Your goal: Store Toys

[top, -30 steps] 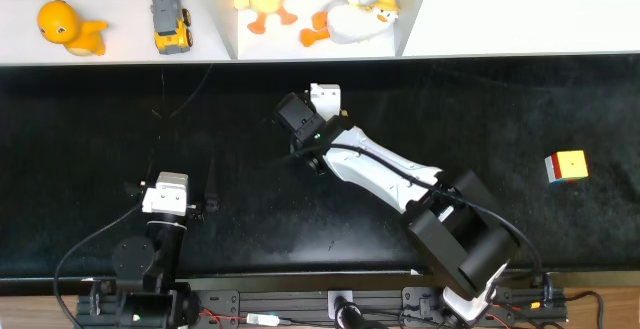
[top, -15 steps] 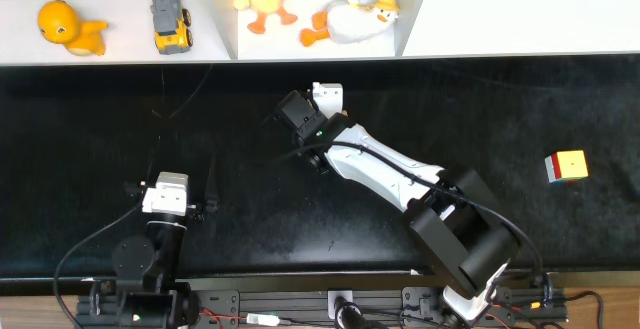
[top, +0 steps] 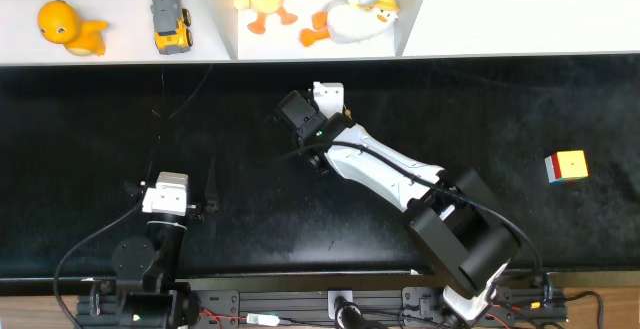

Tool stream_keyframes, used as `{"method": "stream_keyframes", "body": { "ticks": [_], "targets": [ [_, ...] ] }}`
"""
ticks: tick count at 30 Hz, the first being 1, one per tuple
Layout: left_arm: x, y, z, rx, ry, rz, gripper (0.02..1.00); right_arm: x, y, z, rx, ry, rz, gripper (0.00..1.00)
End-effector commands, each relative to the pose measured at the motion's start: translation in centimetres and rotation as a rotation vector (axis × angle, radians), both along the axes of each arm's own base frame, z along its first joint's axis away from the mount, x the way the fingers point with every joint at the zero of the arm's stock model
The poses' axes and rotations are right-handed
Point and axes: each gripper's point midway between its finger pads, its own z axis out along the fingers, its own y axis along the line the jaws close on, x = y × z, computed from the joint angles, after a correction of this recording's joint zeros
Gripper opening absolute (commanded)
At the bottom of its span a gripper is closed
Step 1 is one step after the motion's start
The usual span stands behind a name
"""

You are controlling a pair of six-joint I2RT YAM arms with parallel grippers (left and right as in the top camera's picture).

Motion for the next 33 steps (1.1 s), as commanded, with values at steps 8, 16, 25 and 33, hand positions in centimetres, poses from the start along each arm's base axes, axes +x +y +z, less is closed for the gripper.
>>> {"method": "stream_keyframes", "body": {
  "ticks": [8,16,25,33],
  "targets": [
    [-0.1,-0.5,0.2,-0.013,-0.008,-0.022,0.996,-1.8,-3.0,4.2,0.017,-0.085,0.009,0.06],
    [-0.1,-0.5,0.2,-0.013,-0.008,-0.022,0.998,-6.4,-10.5,6.3,0.078,-0.123,-0.11,0.049],
    [-0.1,-0.5,0.2,-0.013,-0.007,-0.022,0.993,-7.2,-18.7,9.0,0.092,-0.147,-0.197,0.045],
    [-0.1,-0.5,0.2,-0.013,-0.007,-0.022,0.996,-3.9,-21.4,12.1,-0.013,-0.204,-0.105,0.042]
  ]
}}
